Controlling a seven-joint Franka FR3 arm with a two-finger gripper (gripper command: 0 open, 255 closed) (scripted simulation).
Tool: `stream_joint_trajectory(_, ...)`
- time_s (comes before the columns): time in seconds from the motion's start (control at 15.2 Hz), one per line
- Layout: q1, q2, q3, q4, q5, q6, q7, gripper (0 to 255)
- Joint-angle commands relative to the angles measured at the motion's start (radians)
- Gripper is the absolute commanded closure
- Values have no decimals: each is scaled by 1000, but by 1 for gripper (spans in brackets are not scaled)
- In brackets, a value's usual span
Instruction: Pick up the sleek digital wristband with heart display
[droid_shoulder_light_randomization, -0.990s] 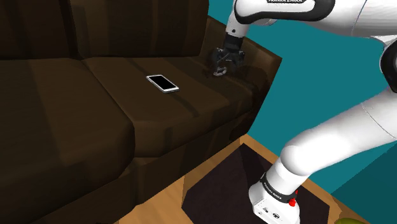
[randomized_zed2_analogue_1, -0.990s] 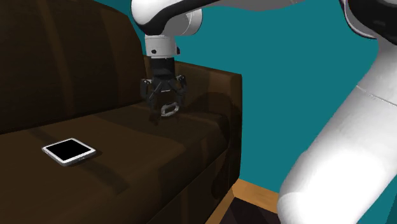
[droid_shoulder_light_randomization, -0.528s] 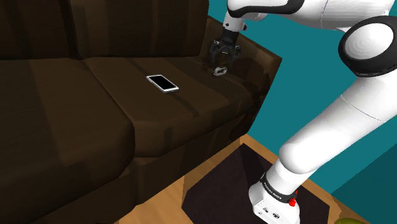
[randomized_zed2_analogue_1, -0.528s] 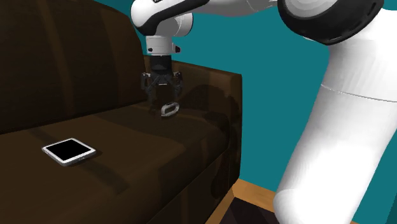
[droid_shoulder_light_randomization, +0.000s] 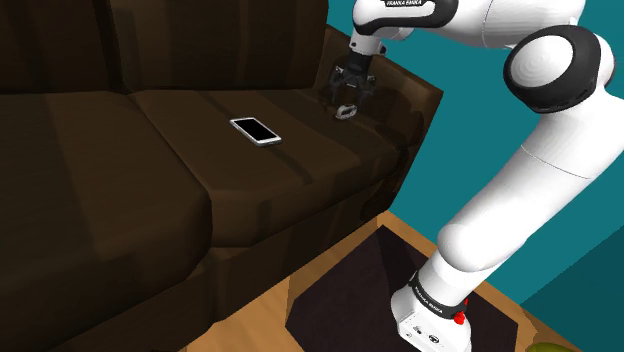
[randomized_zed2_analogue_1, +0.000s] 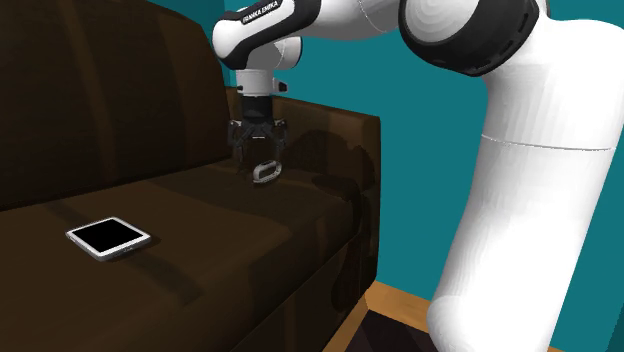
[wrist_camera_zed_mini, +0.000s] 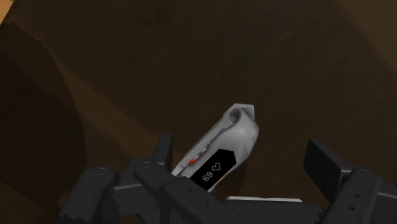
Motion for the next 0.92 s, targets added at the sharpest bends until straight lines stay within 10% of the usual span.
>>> stream_joint_trajectory(0.0, 0, 1, 0, -25, 0, 27, 2, 0)
stream_joint_trajectory(0.2, 0, 1, 0, -47, 0, 48, 3, 0)
stream_joint_trajectory(0.26, 0, 0, 0, -48, 0, 49, 3, 255)
stream_joint_trajectory(0.86, 0, 1, 0, -47, 0, 48, 3, 255)
